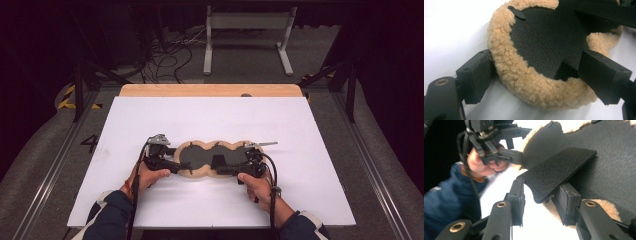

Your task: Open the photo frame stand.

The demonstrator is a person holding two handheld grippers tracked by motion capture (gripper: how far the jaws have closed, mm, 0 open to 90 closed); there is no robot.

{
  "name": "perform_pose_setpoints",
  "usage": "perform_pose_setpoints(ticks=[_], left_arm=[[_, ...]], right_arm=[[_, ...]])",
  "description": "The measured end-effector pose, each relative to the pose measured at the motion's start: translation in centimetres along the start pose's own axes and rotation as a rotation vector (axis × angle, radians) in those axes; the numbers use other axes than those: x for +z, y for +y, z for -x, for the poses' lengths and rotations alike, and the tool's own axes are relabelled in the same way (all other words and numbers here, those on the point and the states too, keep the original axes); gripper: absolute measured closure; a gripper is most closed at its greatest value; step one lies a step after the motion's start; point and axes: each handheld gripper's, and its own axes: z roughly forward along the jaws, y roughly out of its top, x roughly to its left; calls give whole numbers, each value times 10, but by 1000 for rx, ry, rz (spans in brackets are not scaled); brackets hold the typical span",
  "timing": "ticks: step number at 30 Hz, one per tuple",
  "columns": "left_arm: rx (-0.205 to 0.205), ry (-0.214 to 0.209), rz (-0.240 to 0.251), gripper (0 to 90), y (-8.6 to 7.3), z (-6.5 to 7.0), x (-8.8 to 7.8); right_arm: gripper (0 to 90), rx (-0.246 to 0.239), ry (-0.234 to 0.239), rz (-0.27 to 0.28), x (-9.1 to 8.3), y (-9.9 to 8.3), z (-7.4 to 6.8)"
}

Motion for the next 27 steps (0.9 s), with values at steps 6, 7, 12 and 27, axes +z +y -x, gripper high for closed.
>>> perform_pose_setpoints(ticks=[6, 7, 12, 27], left_arm=[[-2, -2, 1, 154, 0, 0, 1], [-2, -1, 1, 154, 0, 0, 0], [3, 1, -1, 156, 0, 0, 0], [11, -38, -4, 150, 0, -4, -2]], right_arm=[[566, 200, 19, 52, 3, 0, 3], [566, 232, 16, 58, 4, 0, 3], [594, 318, 14, 97, 5, 1, 7], [663, 200, 3, 75, 10, 0, 3]])
